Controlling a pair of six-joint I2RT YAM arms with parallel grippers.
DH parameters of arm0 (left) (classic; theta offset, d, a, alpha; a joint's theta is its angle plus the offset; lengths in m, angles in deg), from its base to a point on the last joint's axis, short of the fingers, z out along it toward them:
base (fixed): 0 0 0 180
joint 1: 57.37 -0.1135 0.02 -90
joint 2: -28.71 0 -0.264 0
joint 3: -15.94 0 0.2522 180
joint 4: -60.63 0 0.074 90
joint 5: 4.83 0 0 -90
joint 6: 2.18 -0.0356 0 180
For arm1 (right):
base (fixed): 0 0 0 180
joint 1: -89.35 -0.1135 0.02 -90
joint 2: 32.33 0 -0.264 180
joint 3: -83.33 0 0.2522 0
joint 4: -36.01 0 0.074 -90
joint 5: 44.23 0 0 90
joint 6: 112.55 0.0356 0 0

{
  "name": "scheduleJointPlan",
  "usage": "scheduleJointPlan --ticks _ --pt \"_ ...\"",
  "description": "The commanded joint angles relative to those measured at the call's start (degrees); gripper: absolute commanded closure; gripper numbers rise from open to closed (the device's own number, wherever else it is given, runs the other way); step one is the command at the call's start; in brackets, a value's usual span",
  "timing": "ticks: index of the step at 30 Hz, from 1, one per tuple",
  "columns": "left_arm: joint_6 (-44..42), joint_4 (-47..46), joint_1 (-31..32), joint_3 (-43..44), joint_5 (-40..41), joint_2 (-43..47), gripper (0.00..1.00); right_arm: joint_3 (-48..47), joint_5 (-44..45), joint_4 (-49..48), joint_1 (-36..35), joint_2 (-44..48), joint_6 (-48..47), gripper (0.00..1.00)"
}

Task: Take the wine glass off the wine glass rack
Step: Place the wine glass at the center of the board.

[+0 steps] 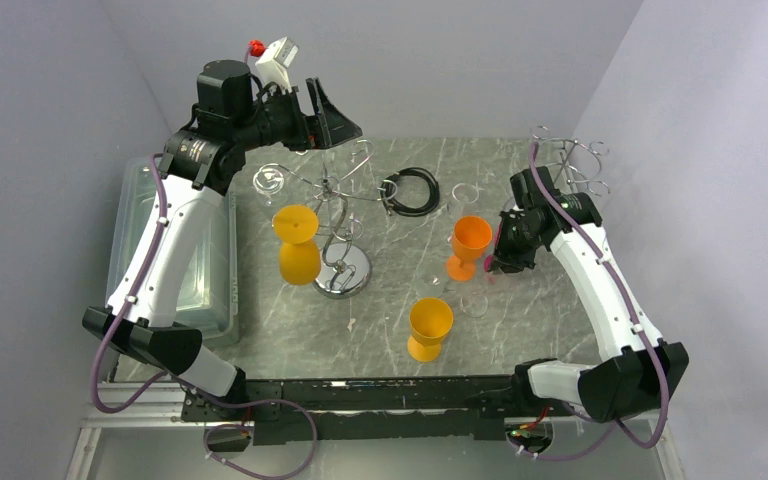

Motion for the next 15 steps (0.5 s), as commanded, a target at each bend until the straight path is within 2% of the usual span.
scheduleJointPlan --ticks 1,8,15 --pt "-1.5 -0.3 0.5 1.7 -0.3 0.5 0.01 -3.3 2.1 -1.4 -2.0 -1.6 -0.7 0.82" --pt "-1.7 -0.2 1.0 2.1 -0.1 -0.2 0.01 -6.5 3.4 -0.3 -3.7 -2.6 -0.1 0.63" --pt "-1.7 -0.1 1.2 2.1 0.0 -0.4 0.01 -9.5 4.1 1.0 -5.3 -3.1 0.8 0.60"
